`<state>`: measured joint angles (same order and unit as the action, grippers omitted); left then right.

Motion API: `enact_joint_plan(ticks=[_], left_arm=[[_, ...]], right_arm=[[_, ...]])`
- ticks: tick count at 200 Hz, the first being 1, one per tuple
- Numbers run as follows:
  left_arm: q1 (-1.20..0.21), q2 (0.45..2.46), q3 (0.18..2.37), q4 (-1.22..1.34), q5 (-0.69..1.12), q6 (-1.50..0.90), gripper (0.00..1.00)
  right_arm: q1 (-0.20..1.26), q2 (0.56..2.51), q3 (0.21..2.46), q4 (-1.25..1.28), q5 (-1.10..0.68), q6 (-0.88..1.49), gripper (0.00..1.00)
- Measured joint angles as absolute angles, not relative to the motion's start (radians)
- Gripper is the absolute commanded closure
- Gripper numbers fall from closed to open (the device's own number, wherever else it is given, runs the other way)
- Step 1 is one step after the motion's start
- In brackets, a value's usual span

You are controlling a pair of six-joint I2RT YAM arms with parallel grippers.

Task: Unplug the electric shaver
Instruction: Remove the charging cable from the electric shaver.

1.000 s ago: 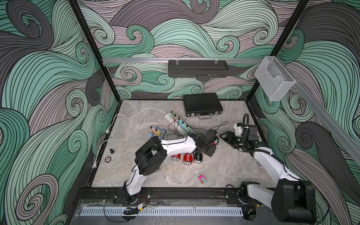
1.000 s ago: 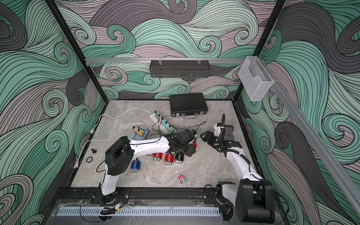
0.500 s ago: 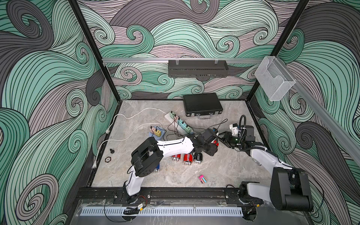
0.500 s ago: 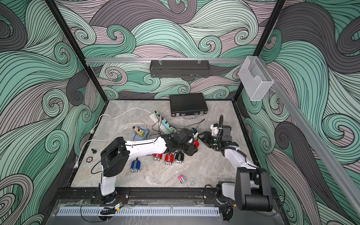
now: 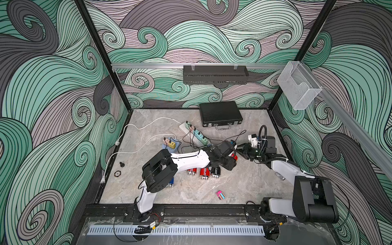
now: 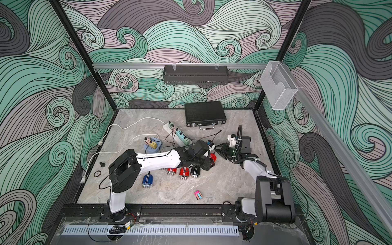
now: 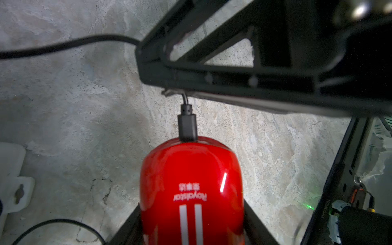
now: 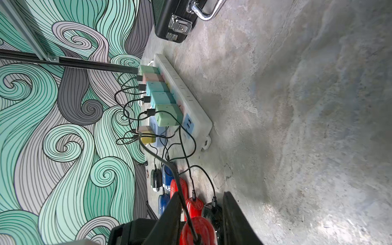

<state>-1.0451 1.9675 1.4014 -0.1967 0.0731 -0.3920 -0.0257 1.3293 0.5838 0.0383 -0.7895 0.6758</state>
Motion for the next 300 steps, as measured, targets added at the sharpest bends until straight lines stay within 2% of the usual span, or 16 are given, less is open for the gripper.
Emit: enact_joint_plan(ticks=[64, 79, 105, 139, 273, 300], left_arm=[[-1.034, 1.948, 1.396, -0.179, 0.088, -0.397, 0.87], [-1.028, 1.946, 1.394, -0.176, 0.093, -0.398, 0.87], [-1.024, 1.942, 1.378, -0.160, 0.102, -0.405, 0.87], [-1.018, 1.940, 1.362, -0.138, 0.118, -0.421, 0.87], [-0.990, 1.922, 1.338, -0.101, 0.162, -0.456, 0.87], [-0.987, 1.922, 1.336, -0.095, 0.168, -0.461, 0.87]], right_arm=[[-0.015, 1.332, 0.580, 0.071, -0.820, 0.692, 0.72], [-0.013, 1.333, 0.579, 0.073, -0.827, 0.694, 0.77], [-0.009, 1.337, 0.577, 0.084, -0.839, 0.697, 0.78], [-0.005, 1.339, 0.577, 0.097, -0.851, 0.712, 0.87], [0.007, 1.364, 0.577, 0.129, -0.879, 0.719, 0.86], [0.007, 1.365, 0.577, 0.135, -0.884, 0.720, 0.91]])
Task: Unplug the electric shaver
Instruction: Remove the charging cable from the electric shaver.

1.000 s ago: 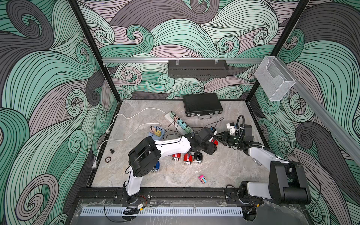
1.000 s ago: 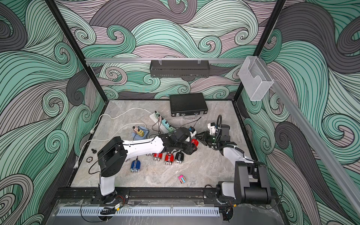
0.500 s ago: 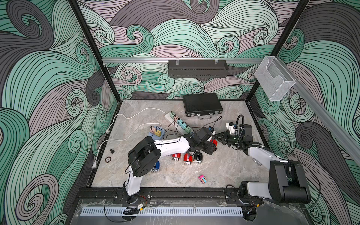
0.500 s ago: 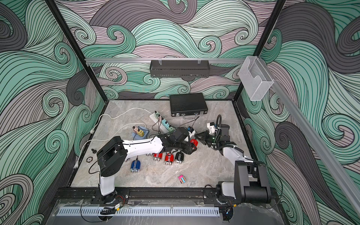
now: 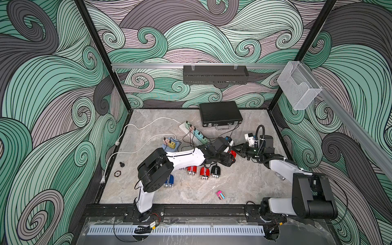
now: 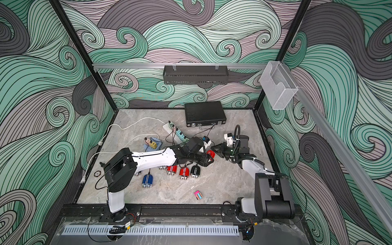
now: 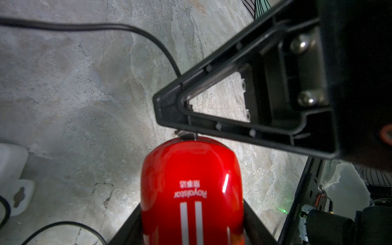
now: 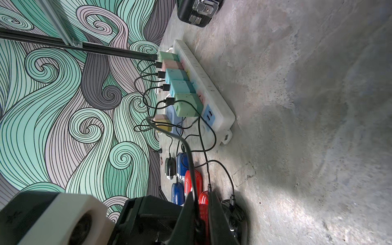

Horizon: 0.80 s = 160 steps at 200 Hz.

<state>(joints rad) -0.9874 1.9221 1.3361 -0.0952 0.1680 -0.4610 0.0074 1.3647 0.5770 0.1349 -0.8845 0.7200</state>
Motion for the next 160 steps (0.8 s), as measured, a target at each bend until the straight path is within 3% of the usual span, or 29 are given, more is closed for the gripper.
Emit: enact_joint_plan(ticks=[160], left_arm=[[-0.981, 1.922, 1.325, -0.073, 0.183, -0.475, 0.87]], right_arm=[[0.014, 1.394, 0.626, 0.096, -0.866, 0.717, 0.94]])
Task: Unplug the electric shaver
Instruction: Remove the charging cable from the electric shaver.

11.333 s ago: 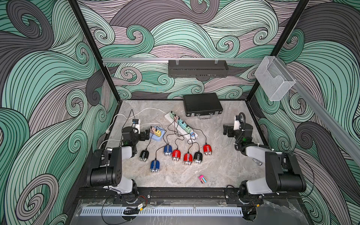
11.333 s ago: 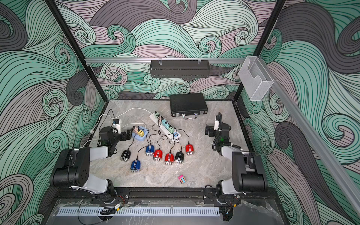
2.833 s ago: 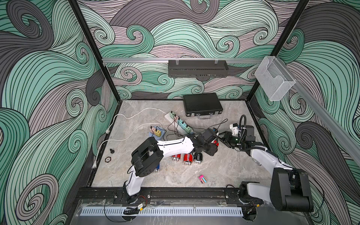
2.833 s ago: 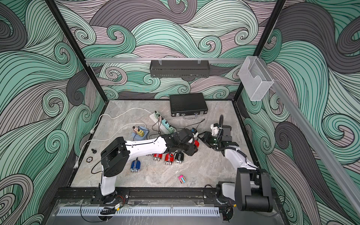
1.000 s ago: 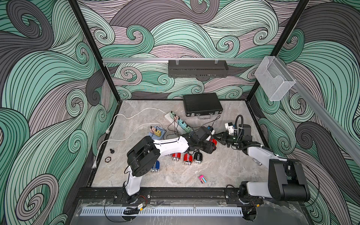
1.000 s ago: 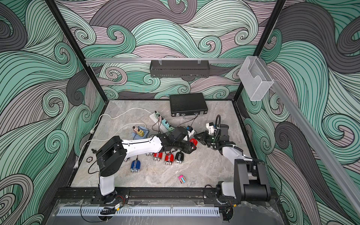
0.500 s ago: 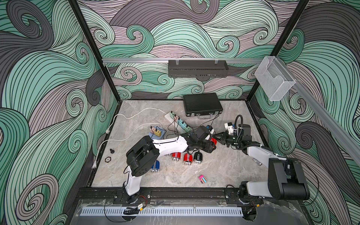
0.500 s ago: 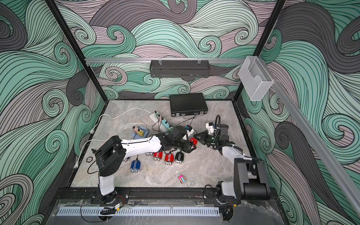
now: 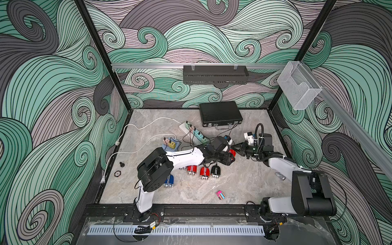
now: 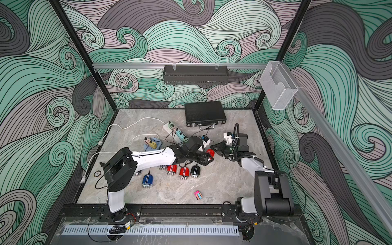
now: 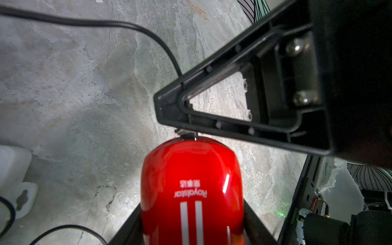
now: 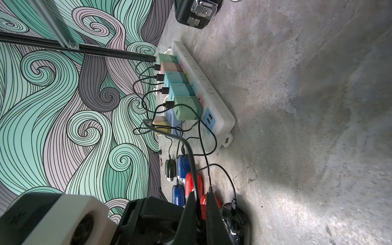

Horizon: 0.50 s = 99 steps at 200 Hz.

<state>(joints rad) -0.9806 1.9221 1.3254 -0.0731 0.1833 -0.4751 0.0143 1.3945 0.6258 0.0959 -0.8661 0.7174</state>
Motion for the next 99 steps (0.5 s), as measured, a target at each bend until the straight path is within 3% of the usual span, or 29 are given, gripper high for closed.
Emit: enact_joint_plan(ticks=[99], left_arm=[[-0.978, 1.919, 1.325, -0.062, 0.183, -0.490, 0.88]], right_arm=[[0.017, 1.403, 0.663, 0.039, -0.844, 0.697, 0.94]])
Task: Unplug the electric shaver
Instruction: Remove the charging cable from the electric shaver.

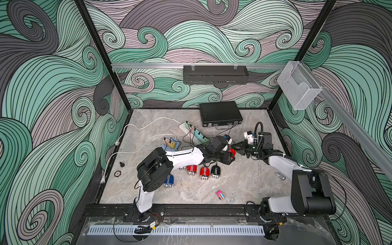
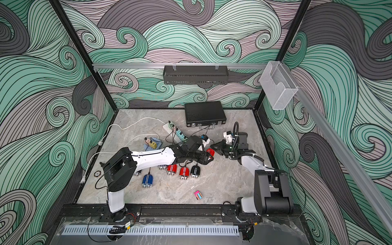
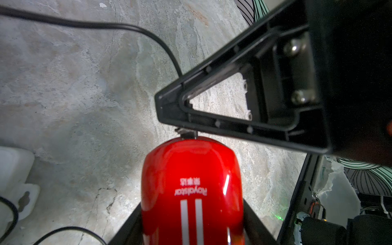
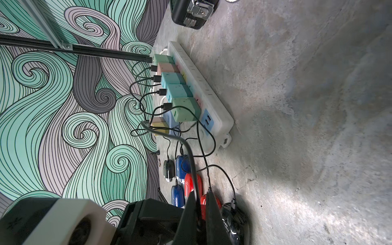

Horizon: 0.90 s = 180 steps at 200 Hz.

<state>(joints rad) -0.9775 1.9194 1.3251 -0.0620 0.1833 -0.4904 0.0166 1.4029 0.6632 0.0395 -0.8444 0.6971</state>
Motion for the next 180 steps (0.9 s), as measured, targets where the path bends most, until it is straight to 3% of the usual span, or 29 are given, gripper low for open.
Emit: enact_joint_plan(ticks=[180], left_arm=[[-0.979, 1.919, 1.317, -0.028, 0.163, -0.517, 0.90]], right_arm=[[0.013, 1.431, 0.708, -0.005, -0.833, 0.681, 0.94]])
